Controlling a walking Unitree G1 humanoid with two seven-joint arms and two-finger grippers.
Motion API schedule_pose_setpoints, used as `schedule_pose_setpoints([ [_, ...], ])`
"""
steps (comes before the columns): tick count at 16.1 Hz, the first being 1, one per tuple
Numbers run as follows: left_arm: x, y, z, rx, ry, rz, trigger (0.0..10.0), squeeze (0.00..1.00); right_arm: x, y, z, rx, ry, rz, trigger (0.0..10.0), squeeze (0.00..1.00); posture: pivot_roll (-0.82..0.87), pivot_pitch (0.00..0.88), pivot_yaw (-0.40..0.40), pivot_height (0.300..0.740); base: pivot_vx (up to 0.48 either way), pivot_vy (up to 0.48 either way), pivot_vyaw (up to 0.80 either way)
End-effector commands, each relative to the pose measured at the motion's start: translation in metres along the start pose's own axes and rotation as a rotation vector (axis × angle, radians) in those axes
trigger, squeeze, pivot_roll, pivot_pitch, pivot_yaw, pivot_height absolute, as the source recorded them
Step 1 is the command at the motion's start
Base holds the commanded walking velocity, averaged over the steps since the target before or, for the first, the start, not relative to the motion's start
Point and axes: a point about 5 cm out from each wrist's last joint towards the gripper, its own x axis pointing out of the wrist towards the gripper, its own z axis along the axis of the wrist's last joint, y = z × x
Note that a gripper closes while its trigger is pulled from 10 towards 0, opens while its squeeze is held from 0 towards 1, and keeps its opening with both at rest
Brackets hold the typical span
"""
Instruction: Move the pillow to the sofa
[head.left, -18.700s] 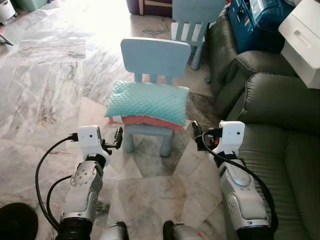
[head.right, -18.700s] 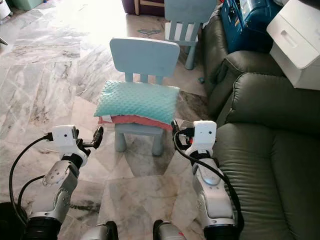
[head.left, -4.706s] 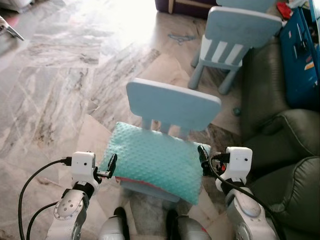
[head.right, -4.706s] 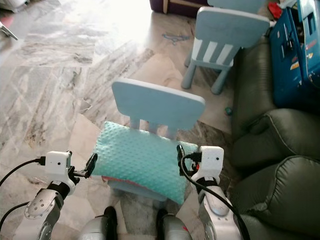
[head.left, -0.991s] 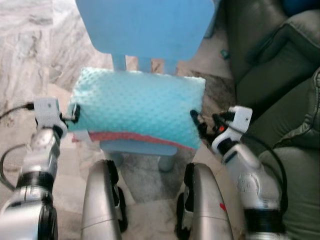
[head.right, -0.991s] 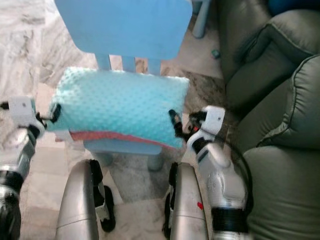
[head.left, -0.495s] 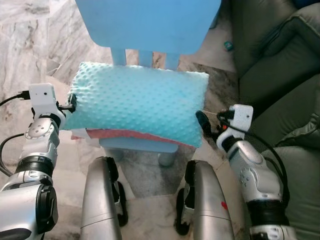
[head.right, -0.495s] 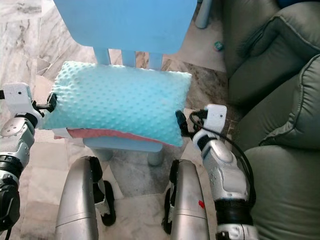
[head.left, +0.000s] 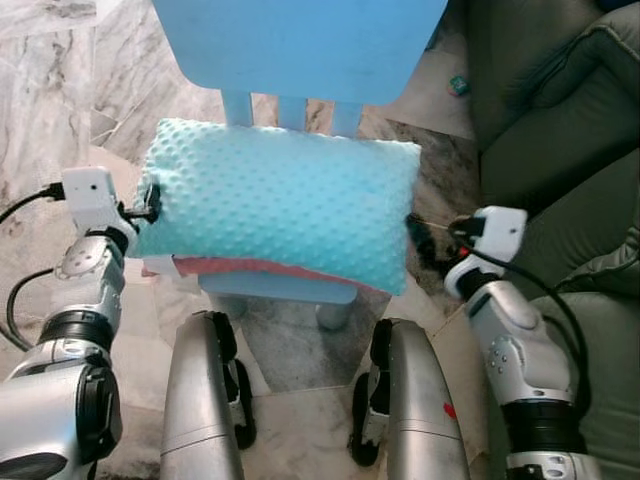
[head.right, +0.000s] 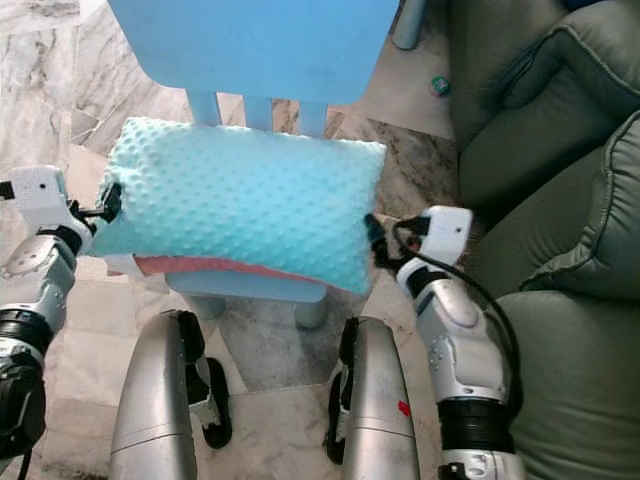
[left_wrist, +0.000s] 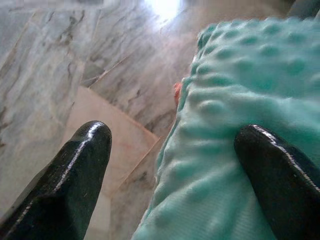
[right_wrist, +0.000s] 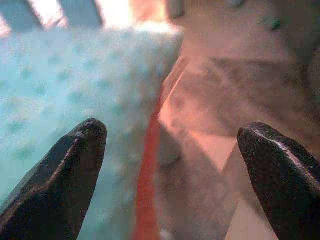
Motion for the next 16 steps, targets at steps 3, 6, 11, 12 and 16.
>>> schedule_pose_setpoints([
  [3, -0.004, 0.005, -0.004, -0.009, -0.024, 0.026, 10.0, 1.00, -0.006, -0.004, 0.007, -0.004, -0.047, -0.023, 10.0, 1.00, -0.11, 0.434, -0.049, 0.560, 0.000, 0.000, 0.00],
  [6, -0.005, 0.009, -0.004, 0.002, -0.027, 0.043, 10.0, 1.00, -0.005, -0.003, 0.009, 0.001, -0.052, -0.019, 10.0, 1.00, -0.10, 0.427, -0.047, 0.560, 0.000, 0.000, 0.00],
  [11, 0.001, 0.012, 0.017, 0.002, -0.022, 0.008, 10.0, 0.00, -0.008, -0.003, 0.008, 0.045, -0.043, -0.003, 10.0, 1.00, -0.10, 0.428, -0.041, 0.560, 0.000, 0.000, 0.00],
  [12, 0.003, 0.013, 0.028, 0.011, -0.066, 0.010, 10.0, 0.00, -0.009, -0.004, 0.009, 0.047, -0.050, -0.009, 10.0, 1.00, -0.09, 0.429, -0.040, 0.560, 0.000, 0.000, 0.00],
  [16, 0.000, 0.017, 0.038, 0.007, -0.156, 0.031, 10.0, 0.00, -0.008, 0.000, 0.016, 0.051, -0.089, 0.000, 10.0, 0.78, -0.10, 0.425, -0.037, 0.560, 0.000, 0.000, 0.00],
])
